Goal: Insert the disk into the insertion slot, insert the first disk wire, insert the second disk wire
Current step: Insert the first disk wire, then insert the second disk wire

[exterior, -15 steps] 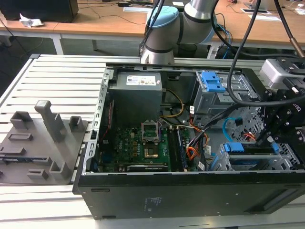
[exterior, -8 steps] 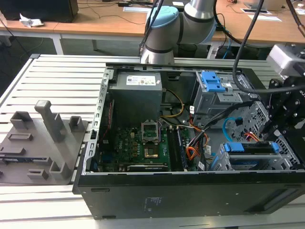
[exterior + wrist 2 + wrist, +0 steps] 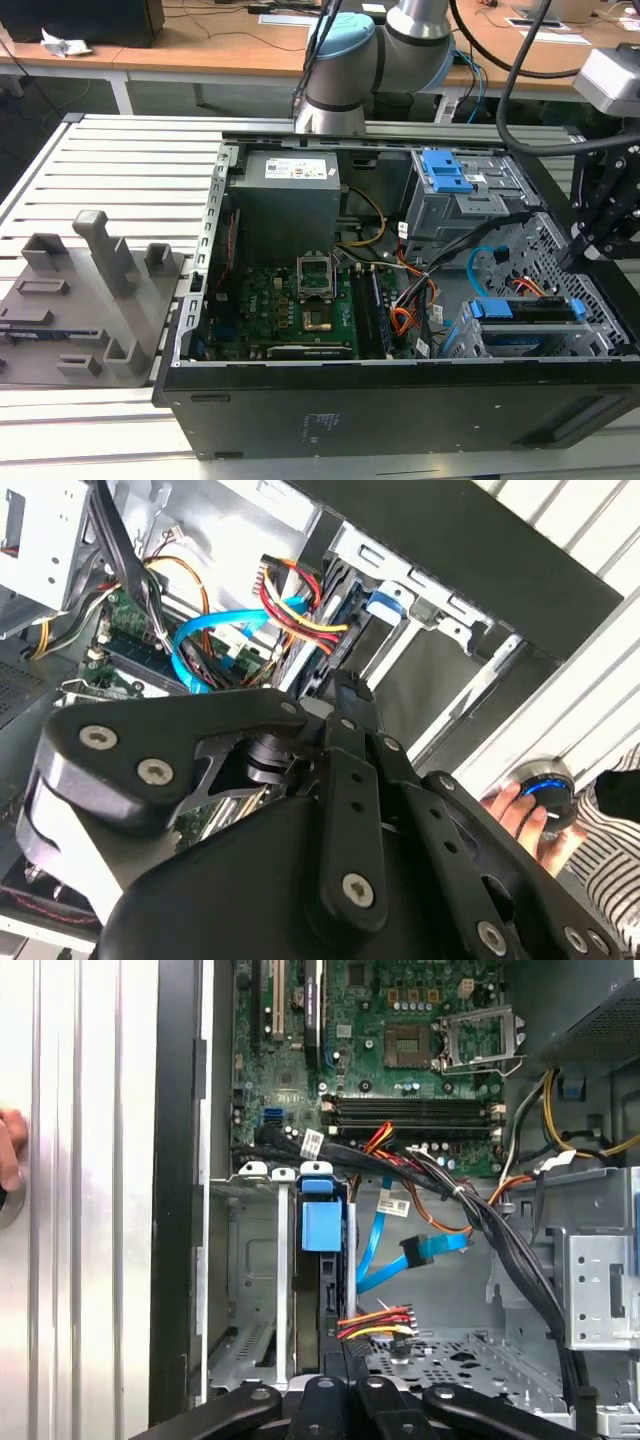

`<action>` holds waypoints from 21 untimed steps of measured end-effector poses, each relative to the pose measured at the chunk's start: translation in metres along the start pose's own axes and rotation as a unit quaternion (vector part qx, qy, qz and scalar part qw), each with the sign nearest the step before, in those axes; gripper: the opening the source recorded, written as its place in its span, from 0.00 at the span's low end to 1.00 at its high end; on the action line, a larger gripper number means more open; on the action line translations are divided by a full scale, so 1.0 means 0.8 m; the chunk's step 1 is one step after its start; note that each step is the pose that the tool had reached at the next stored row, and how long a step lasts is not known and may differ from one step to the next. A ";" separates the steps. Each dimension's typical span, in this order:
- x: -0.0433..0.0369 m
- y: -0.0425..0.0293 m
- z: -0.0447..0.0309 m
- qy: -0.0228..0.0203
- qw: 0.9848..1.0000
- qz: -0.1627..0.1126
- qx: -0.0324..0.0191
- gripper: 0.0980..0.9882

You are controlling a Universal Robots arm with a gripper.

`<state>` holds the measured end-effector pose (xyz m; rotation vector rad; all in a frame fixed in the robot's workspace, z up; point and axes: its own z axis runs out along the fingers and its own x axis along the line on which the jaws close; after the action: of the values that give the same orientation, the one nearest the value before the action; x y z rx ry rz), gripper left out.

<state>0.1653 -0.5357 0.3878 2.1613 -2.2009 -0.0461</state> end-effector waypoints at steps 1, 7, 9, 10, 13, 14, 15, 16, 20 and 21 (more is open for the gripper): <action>0.000 0.0058 0.0008 0.000 1.000 0.000 0.000 0.01; 0.000 0.0160 0.0135 0.000 1.000 0.000 0.000 0.01; 0.000 0.0160 0.0175 0.000 1.000 0.000 0.000 0.01; 0.000 0.0159 0.0176 0.000 1.000 0.000 0.000 0.01; 0.000 0.0159 0.0179 0.000 1.000 0.000 0.000 0.01; 0.000 0.0159 0.0180 0.000 1.000 0.000 0.000 0.01; 0.000 0.0159 0.0180 0.000 1.000 0.000 0.000 0.01; 0.000 0.0159 0.0181 0.000 1.000 0.000 0.000 0.01; 0.000 0.0159 0.0184 0.000 1.000 0.000 0.000 0.01; 0.000 0.0159 0.0185 0.000 1.000 0.000 0.000 0.01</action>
<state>0.1517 -0.5358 0.3738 2.1612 -2.2012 -0.0462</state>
